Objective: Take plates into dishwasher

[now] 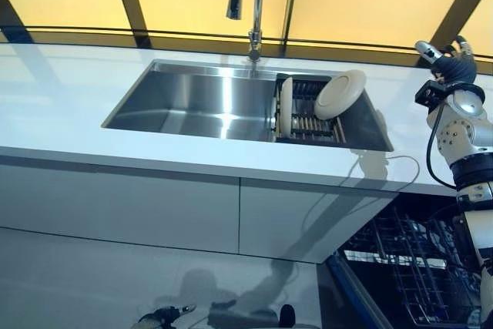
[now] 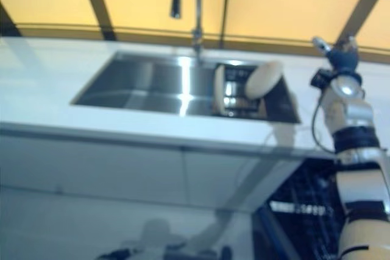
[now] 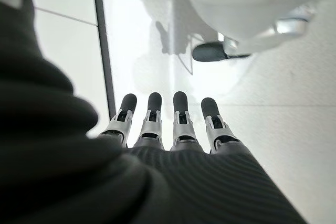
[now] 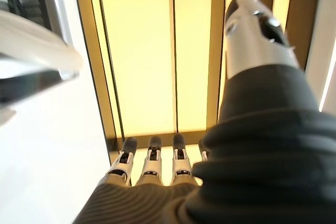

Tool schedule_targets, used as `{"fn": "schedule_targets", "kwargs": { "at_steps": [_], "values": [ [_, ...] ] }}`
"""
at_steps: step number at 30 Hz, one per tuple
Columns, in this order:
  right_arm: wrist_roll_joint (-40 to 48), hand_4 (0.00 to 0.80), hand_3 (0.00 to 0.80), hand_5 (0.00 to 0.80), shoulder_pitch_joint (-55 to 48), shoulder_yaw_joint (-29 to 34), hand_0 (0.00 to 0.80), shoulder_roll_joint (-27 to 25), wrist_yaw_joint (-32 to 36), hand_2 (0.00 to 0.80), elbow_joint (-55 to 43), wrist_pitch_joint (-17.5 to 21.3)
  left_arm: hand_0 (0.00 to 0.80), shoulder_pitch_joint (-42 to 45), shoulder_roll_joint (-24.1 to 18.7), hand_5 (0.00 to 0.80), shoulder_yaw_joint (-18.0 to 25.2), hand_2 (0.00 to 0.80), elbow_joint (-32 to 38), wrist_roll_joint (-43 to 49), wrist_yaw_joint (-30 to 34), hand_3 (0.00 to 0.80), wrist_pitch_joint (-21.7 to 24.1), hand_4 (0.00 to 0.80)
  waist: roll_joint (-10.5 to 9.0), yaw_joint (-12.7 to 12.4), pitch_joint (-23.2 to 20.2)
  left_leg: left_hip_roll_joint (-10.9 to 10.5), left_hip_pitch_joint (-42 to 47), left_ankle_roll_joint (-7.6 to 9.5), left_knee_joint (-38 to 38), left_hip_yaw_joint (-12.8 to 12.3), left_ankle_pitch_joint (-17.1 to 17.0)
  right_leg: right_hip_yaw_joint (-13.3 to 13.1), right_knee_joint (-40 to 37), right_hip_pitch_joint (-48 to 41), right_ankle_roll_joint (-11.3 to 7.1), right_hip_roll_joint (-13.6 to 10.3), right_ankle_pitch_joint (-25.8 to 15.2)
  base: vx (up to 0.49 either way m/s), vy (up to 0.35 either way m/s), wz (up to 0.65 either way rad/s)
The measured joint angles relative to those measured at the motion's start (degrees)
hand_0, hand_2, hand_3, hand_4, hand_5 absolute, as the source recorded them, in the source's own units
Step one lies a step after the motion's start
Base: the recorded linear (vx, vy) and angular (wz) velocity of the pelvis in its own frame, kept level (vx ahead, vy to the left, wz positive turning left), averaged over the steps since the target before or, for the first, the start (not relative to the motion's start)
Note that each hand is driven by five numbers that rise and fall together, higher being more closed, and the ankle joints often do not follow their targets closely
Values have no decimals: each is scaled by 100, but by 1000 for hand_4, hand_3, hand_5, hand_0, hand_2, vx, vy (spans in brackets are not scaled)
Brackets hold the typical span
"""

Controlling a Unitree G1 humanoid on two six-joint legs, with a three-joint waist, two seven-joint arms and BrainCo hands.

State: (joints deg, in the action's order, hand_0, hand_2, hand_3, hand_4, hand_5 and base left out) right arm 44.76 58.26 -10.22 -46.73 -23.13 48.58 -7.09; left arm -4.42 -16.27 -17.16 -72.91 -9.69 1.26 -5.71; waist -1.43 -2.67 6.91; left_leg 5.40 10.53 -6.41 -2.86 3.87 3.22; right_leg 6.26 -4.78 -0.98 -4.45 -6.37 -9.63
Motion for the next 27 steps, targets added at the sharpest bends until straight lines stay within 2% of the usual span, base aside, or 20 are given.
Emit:
{"fn": "schedule_targets", "kwargs": {
  "at_steps": [4,5,6,7,8,9,10,11,12,13,14,16,17,19,21,25,27],
  "values": [
    [-418,0,0,0,666,-535,0,-198,176,0,504,-345,0,-27,-59,0,37,0,-29,-7,-6,0,-26,0,-16,-8,13,46,-33,-17,126,-39,36,49,35,-21,19,-5,84,105,-31,4],
    [-515,0,0,0,805,-667,0,-197,231,0,677,-364,0,-31,-80,0,56,0,-100,-12,-24,0,-12,0,-78,-93,67,15,-193,-88,598,-50,142,79,127,26,58,-32,223,109,15,-10],
    [-591,0,0,0,823,-698,0,-201,290,0,784,-366,0,-137,-149,0,62,0,-132,-15,-45,0,-6,0,-295,-175,171,-151,-566,-129,1477,-71,184,104,186,21,83,-120,296,195,139,-27],
    [-596,0,0,0,877,-777,0,-206,313,0,827,-388,0,-168,-165,0,63,0,-112,-28,-51,0,3,0,-369,-353,220,-225,-1143,-136,2625,-57,135,146,155,-1,99,-187,503,262,227,-41],
    [-608,0,0,0,969,-864,0,-217,306,0,812,-417,0,-174,-134,0,56,0,-102,-45,-51,0,-15,0,-328,-462,254,-213,-1720,-78,3502,-36,54,213,80,-107,113,-168,594,339,269,-36],
    [-638,0,0,0,1023,-906,0,-190,289,0,737,-427,0,-146,-130,0,51,0,-45,-60,-50,0,-38,0,-285,-474,276,-200,-1843,-139,3273,-81,235,319,-45,-153,51,-165,622,241,187,-21],
    [-645,0,0,0,1029,-1139,0,-187,282,0,689,-450,0,-129,-58,0,14,0,-37,-59,-55,0,-78,0,-79,-483,222,-90,-1799,8,2200,-250,238,332,-70,-133,-494,-16,1015,176,138,-18],
    [-629,0,0,0,1126,-1290,0,-297,292,0,680,-511,0,-173,99,0,-14,0,5,-58,-51,0,-128,0,436,-574,181,366,-1799,65,1451,-350,257,360,808,54,-184,351,1115,96,105,-28],
    [-618,0,0,0,1097,-1251,0,-314,263,0,690,-578,0,-176,-46,0,-11,0,207,-59,-33,0,-187,0,332,-668,265,271,-1825,-28,1536,-307,-206,197,1729,141,57,177,1487,104,101,-29],
    [-584,0,0,0,1031,-1239,0,-276,279,0,652,-630,0,-176,-139,0,21,0,233,-56,-82,0,-206,0,201,-632,328,184,-1805,31,1603,-350,-305,241,1743,53,33,42,1489,170,148,4],
    [-449,0,0,0,803,-1222,0,-192,289,0,593,-812,0,-177,-330,0,4,0,214,-78,-78,0,-379,0,-116,-498,269,78,-1694,85,1398,-386,-349,313,1644,-19,3,-108,1549,174,131,25],
    [-367,0,0,0,784,-974,0,-189,354,0,564,-837,0,-178,-375,0,13,0,217,-125,-77,0,-411,0,-282,-441,190,-135,-1569,247,1027,-467,-575,295,1596,16,-123,-308,1493,153,87,8],
    [-334,0,0,0,763,-869,0,-187,401,0,562,-848,0,-160,-378,0,16,0,216,-124,-78,0,-411,0,-326,-432,156,-207,-1499,347,902,-561,-674,248,1478,-28,-210,-392,1429,64,20,-15],
    [-249,0,0,0,721,-709,0,-203,474,0,587,-850,0,-157,-441,0,42,0,208,-123,-78,0,-398,0,-399,-437,81,-361,-1414,455,704,-651,-705,225,1120,-161,-272,-518,1286,16,1,-11],
    [-233,0,0,0,730,-637,0,-188,501,0,618,-849,0,-169,-530,0,42,0,199,-123,-80,0,-365,0,-452,-459,17,-435,-1423,500,599,-722,-712,235,808,-208,-321,-587,1114,23,17,-9],
    [-183,0,0,0,741,-630,0,-115,456,0,681,-885,0,-126,-515,0,38,0,176,-99,-20,0,-327,0,-438,-486,-11,-474,-1413,477,528,-718,-722,303,435,-379,-390,-561,930,89,29,1],
    [-121,0,0,0,732,-631,0,-112,426,0,682,-937,0,-70,-490,0,-15,0,180,-57,4,0,-258,0,-398,-453,-16,-429,-1399,469,524,-700,-663,332,661,-287,-369,-519,962,151,12,-2]
  ]
}}
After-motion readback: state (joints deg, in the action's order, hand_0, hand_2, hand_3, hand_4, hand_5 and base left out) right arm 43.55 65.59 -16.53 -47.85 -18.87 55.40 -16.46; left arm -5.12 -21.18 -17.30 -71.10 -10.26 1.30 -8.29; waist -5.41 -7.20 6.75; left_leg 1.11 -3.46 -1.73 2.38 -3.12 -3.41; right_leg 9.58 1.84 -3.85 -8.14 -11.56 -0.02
